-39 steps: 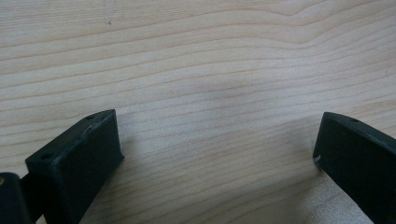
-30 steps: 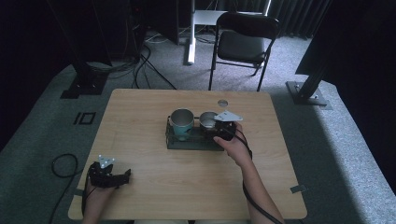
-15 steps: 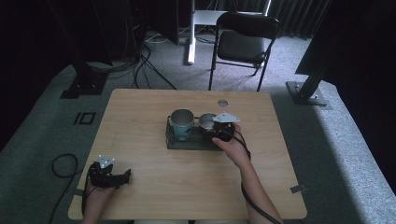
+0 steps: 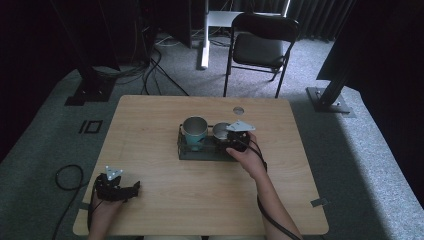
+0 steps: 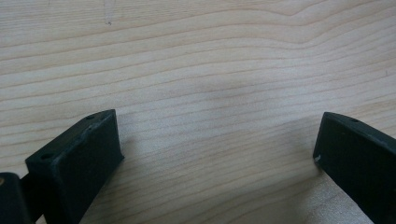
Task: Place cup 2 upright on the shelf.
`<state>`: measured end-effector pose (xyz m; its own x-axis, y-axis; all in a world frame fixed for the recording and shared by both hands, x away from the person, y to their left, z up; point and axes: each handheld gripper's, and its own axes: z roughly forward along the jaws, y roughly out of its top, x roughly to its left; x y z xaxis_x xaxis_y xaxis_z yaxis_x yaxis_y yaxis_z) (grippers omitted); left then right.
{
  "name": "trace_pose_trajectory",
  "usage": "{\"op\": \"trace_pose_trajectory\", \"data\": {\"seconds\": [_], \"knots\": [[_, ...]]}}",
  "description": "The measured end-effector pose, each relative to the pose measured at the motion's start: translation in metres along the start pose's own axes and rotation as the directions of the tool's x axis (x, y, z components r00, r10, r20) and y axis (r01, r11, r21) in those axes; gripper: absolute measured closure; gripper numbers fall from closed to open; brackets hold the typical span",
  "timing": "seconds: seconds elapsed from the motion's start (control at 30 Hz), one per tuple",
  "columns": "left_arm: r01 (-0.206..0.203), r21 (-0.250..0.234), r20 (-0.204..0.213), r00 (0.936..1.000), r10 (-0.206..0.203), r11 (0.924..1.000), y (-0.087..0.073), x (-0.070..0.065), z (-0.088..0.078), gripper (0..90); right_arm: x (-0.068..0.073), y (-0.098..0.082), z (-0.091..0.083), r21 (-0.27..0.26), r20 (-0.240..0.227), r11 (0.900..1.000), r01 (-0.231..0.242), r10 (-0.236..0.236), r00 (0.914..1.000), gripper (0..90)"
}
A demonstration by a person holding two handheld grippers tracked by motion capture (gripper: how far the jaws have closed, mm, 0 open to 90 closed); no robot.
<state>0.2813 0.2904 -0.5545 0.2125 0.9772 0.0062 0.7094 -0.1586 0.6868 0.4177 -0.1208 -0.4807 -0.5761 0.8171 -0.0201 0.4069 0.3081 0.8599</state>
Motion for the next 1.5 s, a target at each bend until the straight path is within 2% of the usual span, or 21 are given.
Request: {"op": "trace_pose_trajectory", "data": {"seconds": [0.23,0.37,0.4,0.47,0.57,0.8,1.07,1.5], "knots": [[0.0,-0.001,0.0,1.0,0.0,1.0,0.0,0.0,0.0,1.4,0.0,-0.001,0.0,0.008,-0.007,1.0,-0.003,0.003,1.0,18.2],[0.0,0.0,0.0,1.0,0.0,1.0,0.0,0.0,0.0,1.4,0.0,-0.001,-0.001,0.014,-0.032,1.0,-0.002,0.002,0.9995,17.6],[0.0,0.0,0.0,1.0,0.0,1.0,0.0,0.0,0.0,1.4,0.0,-0.001,-0.003,0.01,-0.047,1.0,-0.017,0.017,0.9987,13.5],[0.0,0.0,0.0,1.0,0.0,1.0,0.0,0.0,0.0,1.4,-0.001,0.0,-0.005,0.009,-0.06,0.999,-0.034,0.035,0.9976,12.5],[0.0,0.0,0.0,1.0,0.0,1.0,0.0,0.0,0.0,1.4,-0.001,0.0,-0.007,0.015,-0.058,0.999,-0.032,0.032,0.9978,12.3],[0.0,0.0,0.0,1.0,0.0,1.0,0.0,0.0,0.0,1.4,-0.007,-0.004,-0.013,0.0,-0.064,0.998,-0.057,0.057,0.9963,11.9],[0.0,0.0,0.0,1.0,0.0,1.0,0.0,0.0,0.0,1.4,-0.009,-0.007,-0.02,-0.019,-0.063,0.999,-0.048,0.046,0.9969,11.9],[0.0,0.0,0.0,1.0,0.0,1.0,0.0,0.0,0.0,1.4,-0.01,-0.012,-0.04,-0.038,-0.064,0.999,-0.023,0.02,0.9977,12.0]]}}
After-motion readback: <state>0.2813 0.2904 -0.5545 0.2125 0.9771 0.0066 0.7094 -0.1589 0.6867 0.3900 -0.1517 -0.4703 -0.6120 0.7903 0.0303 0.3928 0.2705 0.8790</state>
